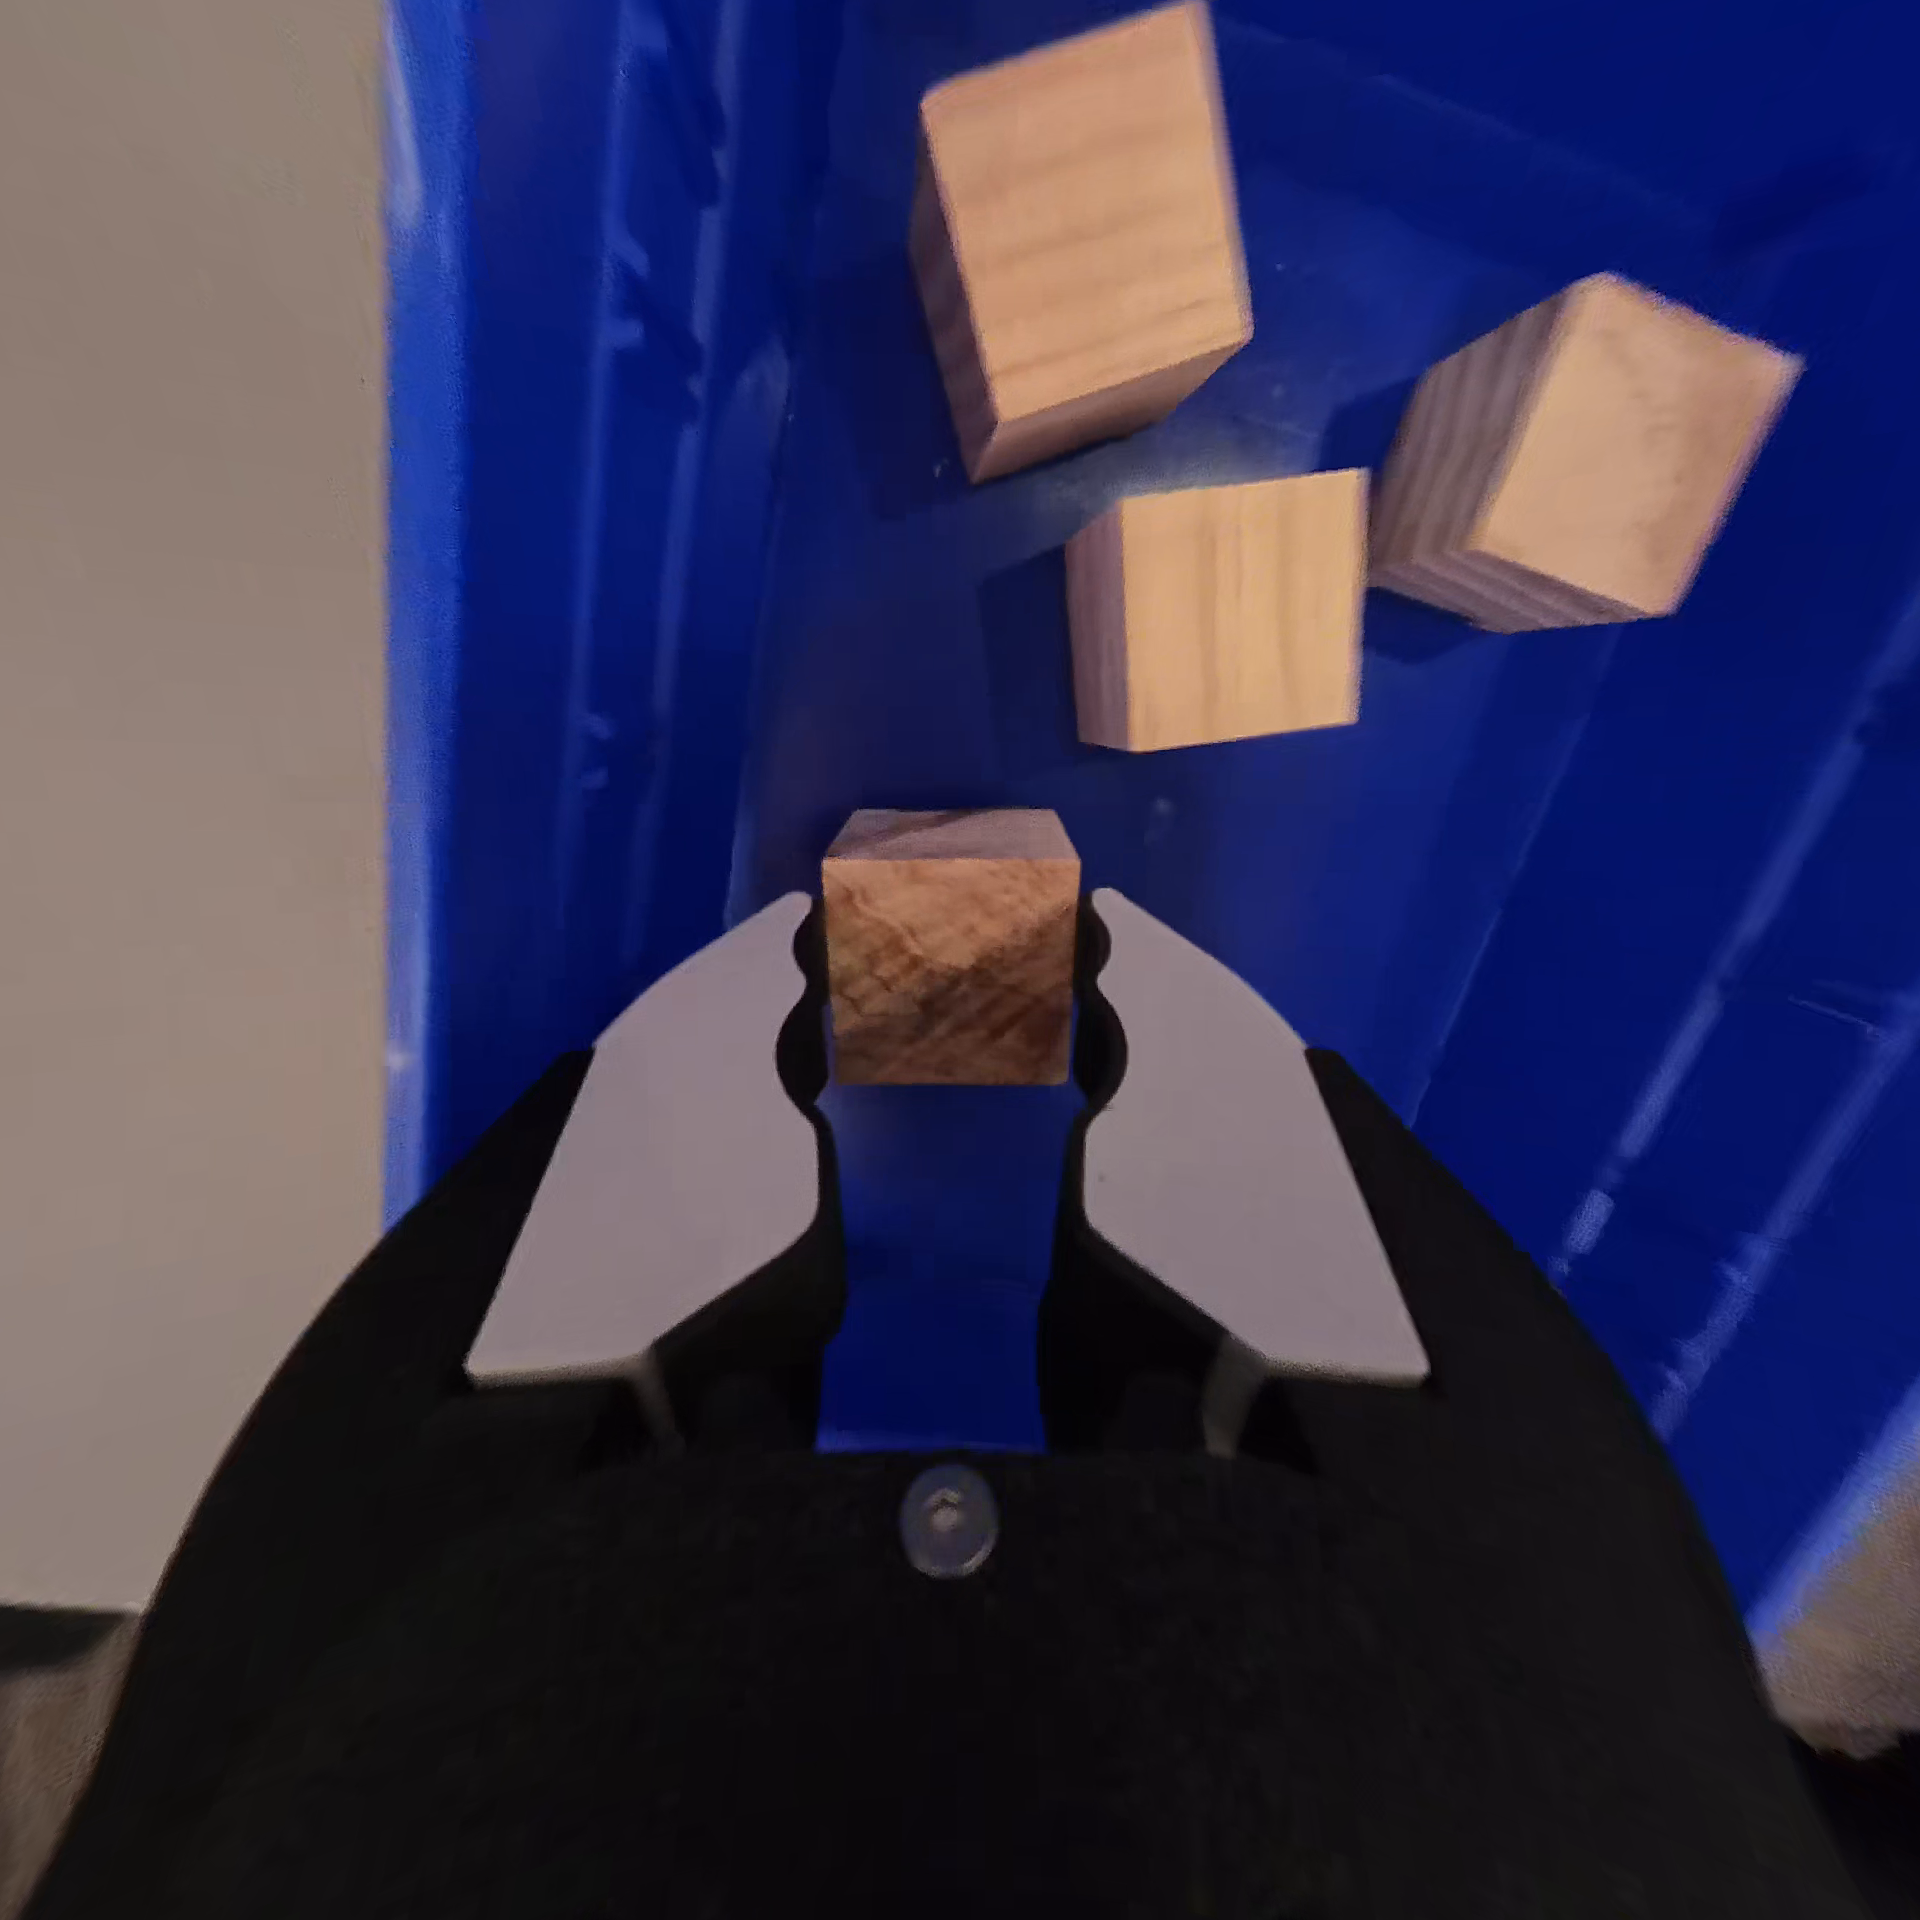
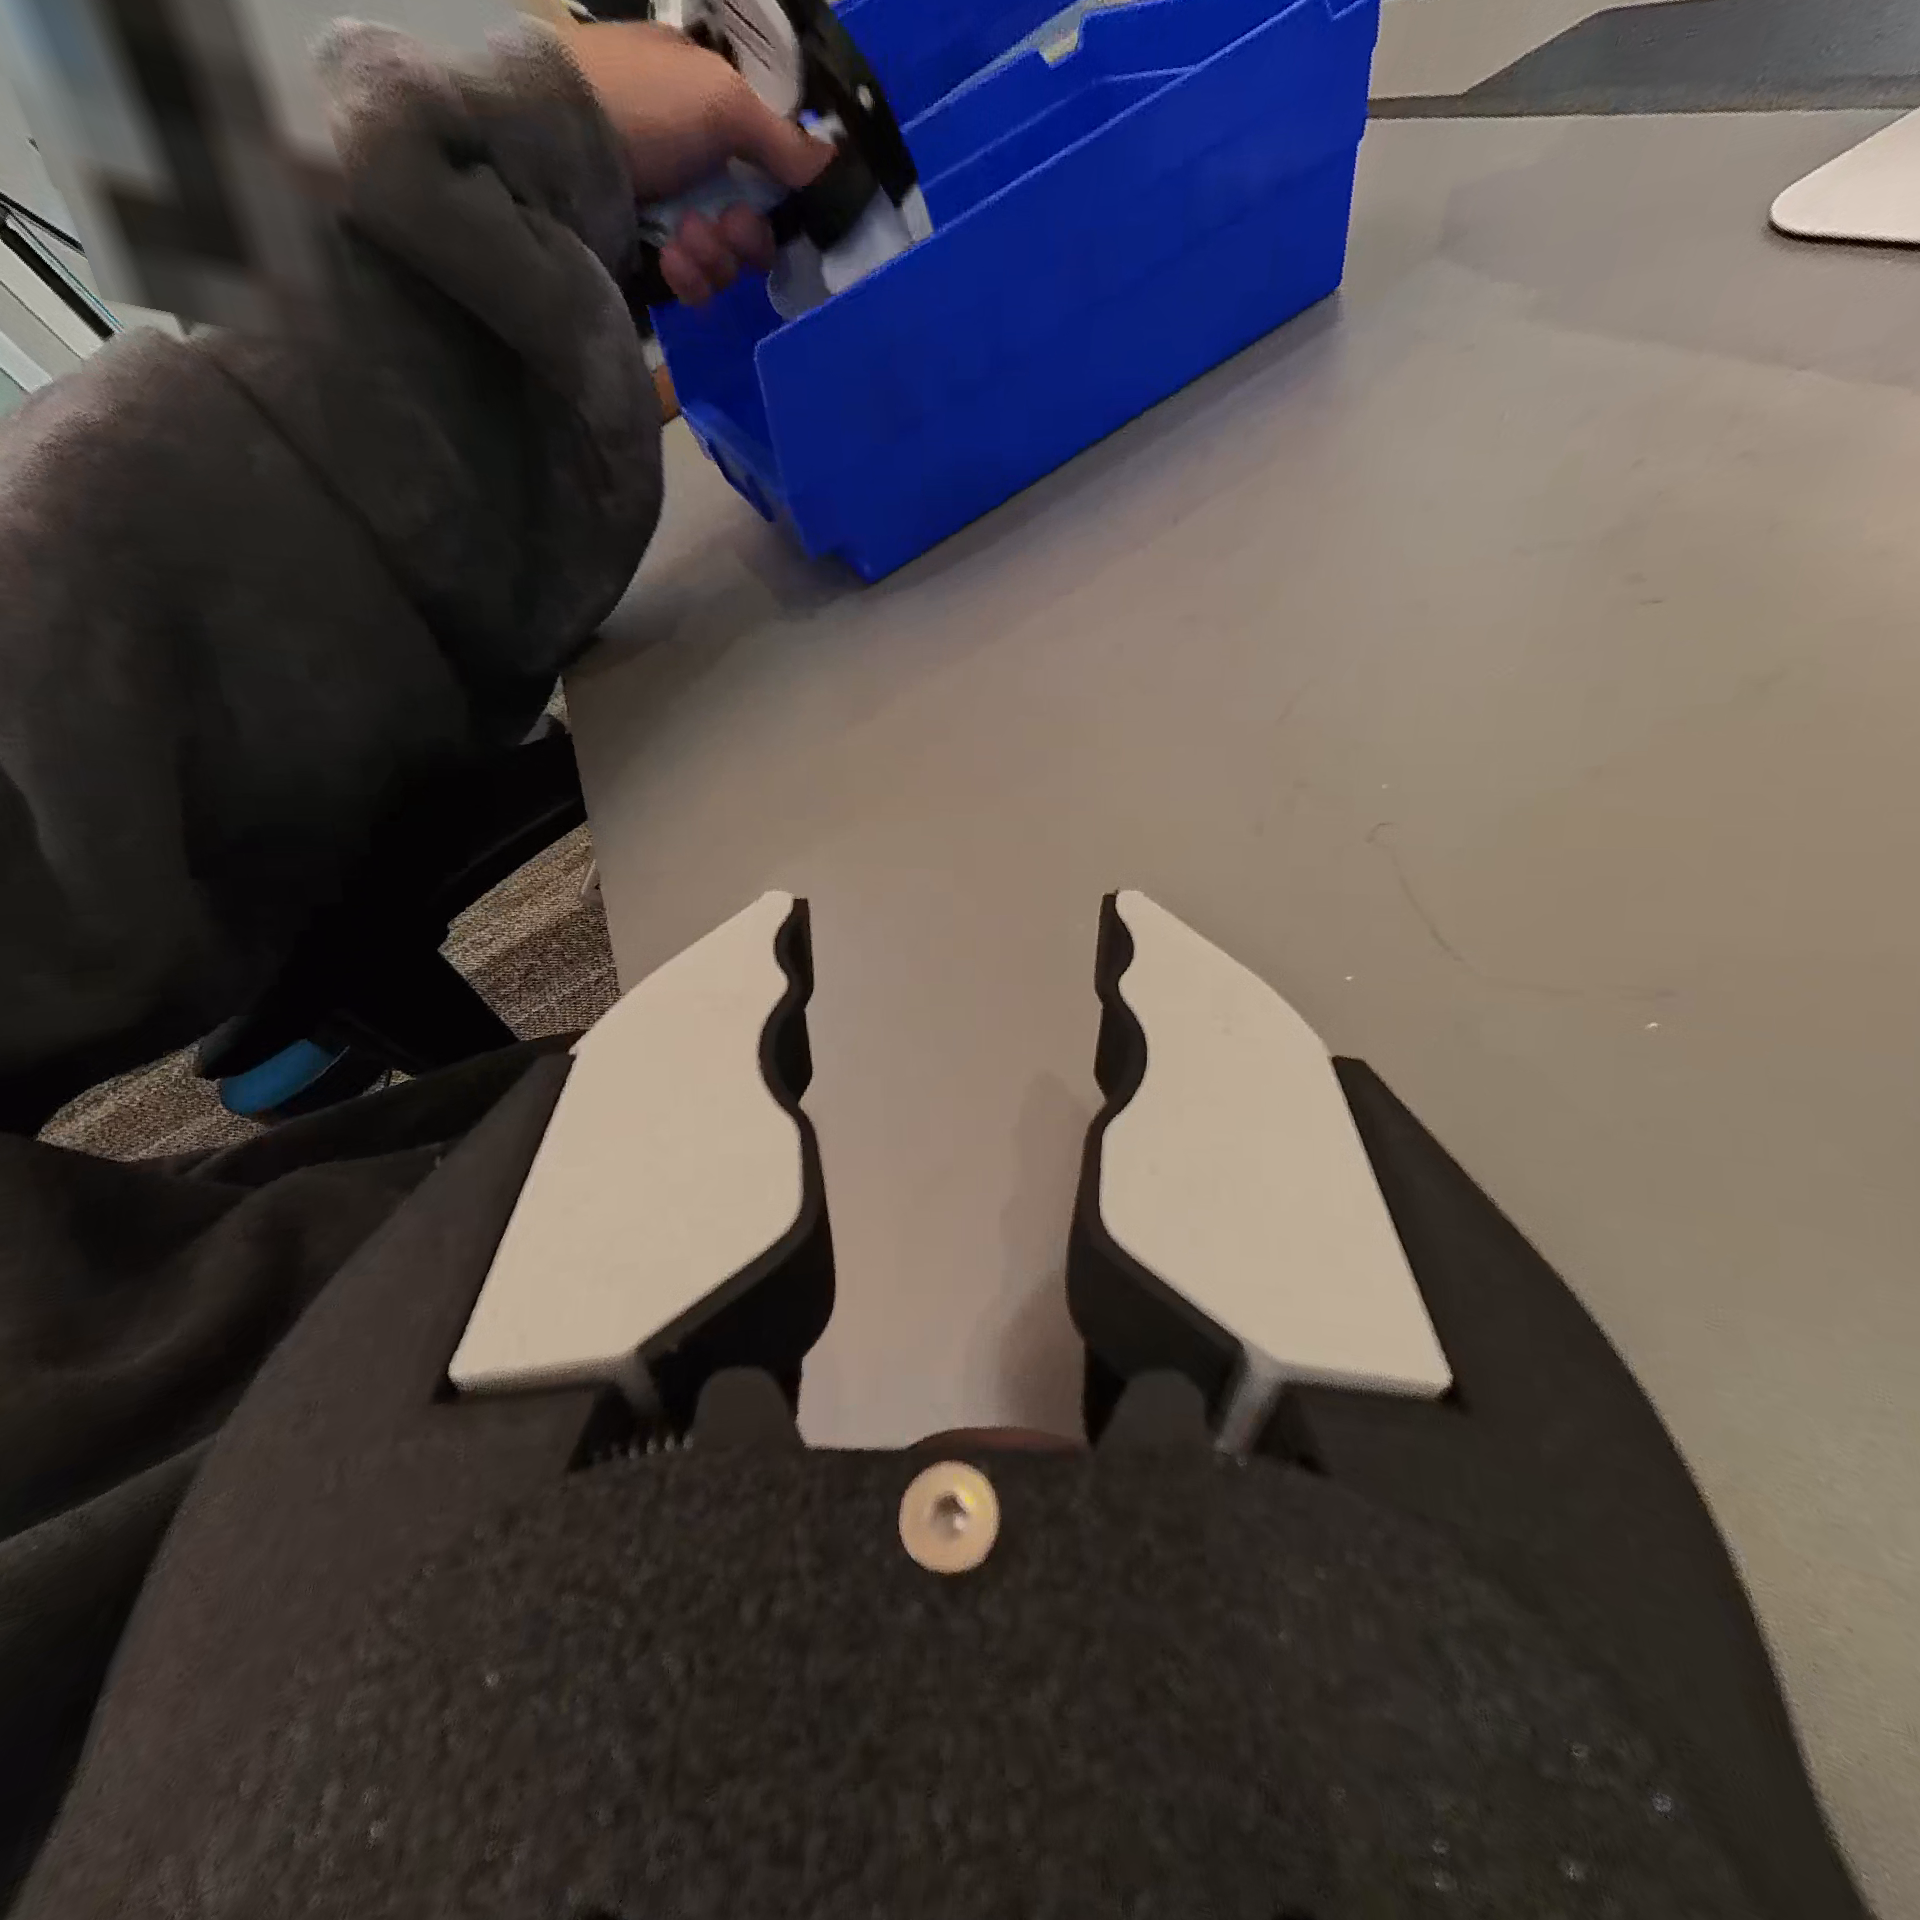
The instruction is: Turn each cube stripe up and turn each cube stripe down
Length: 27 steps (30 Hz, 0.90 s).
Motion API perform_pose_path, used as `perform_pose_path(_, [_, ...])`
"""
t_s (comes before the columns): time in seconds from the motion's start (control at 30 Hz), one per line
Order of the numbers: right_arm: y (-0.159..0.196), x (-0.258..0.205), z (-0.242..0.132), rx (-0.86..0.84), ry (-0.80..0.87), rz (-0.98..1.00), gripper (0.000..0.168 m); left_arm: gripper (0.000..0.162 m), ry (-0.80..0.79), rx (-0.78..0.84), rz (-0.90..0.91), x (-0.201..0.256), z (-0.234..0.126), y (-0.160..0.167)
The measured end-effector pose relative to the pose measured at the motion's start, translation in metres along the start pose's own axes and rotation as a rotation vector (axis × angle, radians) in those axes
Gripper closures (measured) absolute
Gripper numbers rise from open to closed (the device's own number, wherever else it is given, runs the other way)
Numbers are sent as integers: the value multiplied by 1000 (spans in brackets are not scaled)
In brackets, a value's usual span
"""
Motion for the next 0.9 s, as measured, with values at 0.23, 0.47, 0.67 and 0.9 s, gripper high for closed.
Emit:
perform_pose_path(0.23, [-3,12,-2,24,25,36,116,118,473,282,229,97,-81,-1])
perform_pose_path(0.47, [-24,36,-4,74,41,175,116,118,1194,159,344,243,-66,53])
perform_pose_path(0.67, [-86,36,1,91,-191,496,107,119,1692,20,220,340,-45,95])
perform_pose_path(0.9, [-124,36,26,109,-335,715,87,118,1588,59,309,357,-26,112])
Point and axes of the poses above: each gripper's, where its closed fingertips meet, z out along the fingers, y out of its underside, x = y × z across the jaws, the point moved 2 cm from there along -z, back along the fingers, and after that the axes turned 14 degrees about y, right-handed, at the moved point
